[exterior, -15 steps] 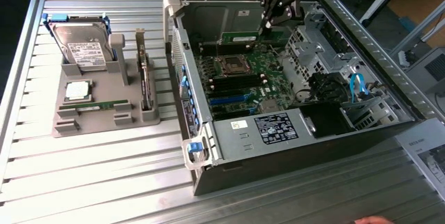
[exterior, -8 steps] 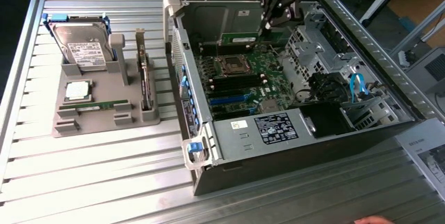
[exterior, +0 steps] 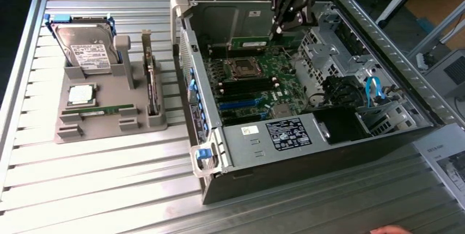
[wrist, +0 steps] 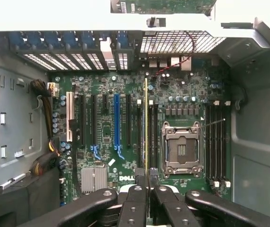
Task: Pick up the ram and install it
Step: 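Pick up the ram and move it above insertion slot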
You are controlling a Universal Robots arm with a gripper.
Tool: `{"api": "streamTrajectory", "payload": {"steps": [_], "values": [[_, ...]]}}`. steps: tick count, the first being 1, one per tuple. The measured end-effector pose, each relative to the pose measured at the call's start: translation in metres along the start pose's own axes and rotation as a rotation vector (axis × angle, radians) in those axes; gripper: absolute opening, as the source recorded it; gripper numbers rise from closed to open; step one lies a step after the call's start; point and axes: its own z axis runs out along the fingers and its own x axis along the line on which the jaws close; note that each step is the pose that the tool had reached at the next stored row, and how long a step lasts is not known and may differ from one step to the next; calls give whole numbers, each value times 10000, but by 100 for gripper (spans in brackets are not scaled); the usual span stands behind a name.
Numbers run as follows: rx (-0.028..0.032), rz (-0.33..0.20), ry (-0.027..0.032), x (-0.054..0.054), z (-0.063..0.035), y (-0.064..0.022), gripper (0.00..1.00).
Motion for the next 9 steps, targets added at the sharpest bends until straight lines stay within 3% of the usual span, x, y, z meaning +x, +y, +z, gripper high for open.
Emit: {"api": "streamTrajectory", "payload": {"steps": [9], "values": [[-1, -1, -13, 0, 15, -7, 12]]}}
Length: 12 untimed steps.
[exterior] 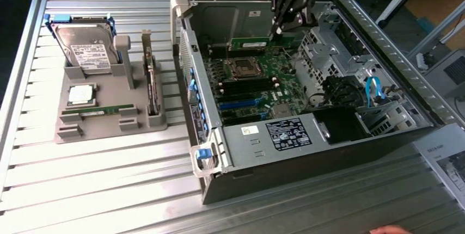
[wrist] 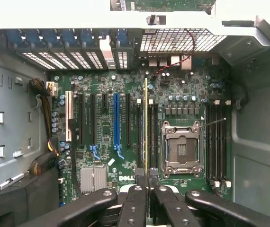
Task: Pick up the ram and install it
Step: 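Pick up the ram and move it above insertion slot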
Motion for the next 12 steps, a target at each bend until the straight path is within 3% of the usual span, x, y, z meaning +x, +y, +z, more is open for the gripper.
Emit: {"api": "streamTrajectory", "payload": {"steps": [12], "values": [[0, 0, 0, -1, -5, -112, 12]]}}
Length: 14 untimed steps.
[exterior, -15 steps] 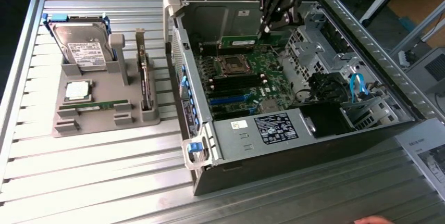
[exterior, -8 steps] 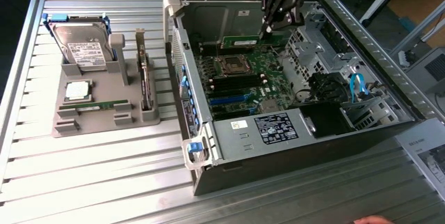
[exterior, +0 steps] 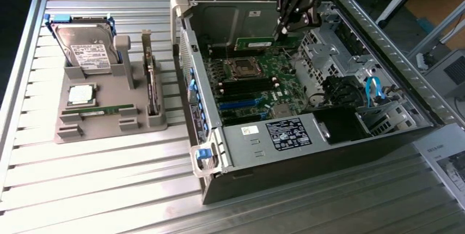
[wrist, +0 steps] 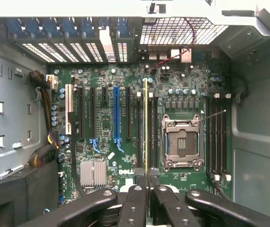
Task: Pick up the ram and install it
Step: 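Insert the ram into the slot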
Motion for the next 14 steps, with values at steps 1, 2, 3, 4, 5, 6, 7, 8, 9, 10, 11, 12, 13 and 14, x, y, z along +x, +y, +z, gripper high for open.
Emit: {"api": "streamTrajectory", "payload": {"steps": [1, 2, 3, 4, 5, 6, 7, 8, 9, 10, 11, 12, 13, 14], "values": [[0, 0, 0, 0, 0, 0, 12], [0, 0, 0, 0, 0, 0, 12], [0, 0, 0, 0, 0, 0, 12], [0, 0, 0, 0, 0, 0, 12], [-1, 0, 0, 0, 0, 0, 12], [0, 0, 0, 0, 0, 0, 12], [0, 0, 0, 0, 0, 0, 12], [0, 0, 0, 0, 0, 0, 12], [-1, 0, 0, 0, 0, 0, 12], [0, 0, 0, 0, 2, 0, 12], [0, 0, -2, 0, 8, -1, 12], [0, 0, -2, 0, 17, -1, 12], [0, 0, 1, 1, 30, -1, 12], [0, 0, -1, 1, 49, -3, 12]]}}
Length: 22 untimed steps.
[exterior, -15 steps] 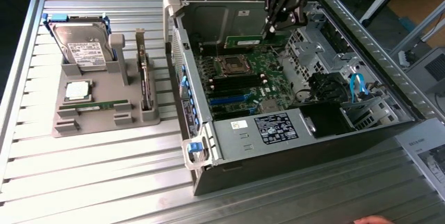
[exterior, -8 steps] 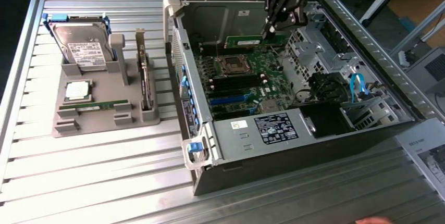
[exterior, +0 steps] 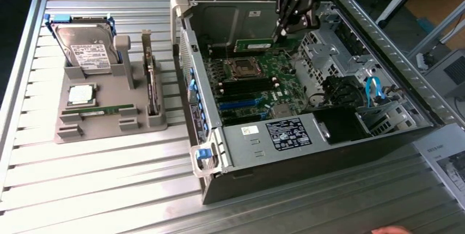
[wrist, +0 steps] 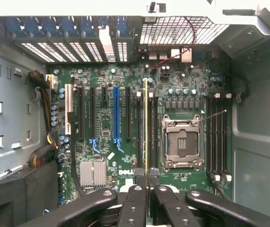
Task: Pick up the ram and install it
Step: 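Insert the ram into the slot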
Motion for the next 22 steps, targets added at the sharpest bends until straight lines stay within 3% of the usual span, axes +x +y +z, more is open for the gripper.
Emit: {"api": "streamTrajectory", "payload": {"steps": [22], "values": [[-1, 0, 1, 12, 415, -21, 12]]}}
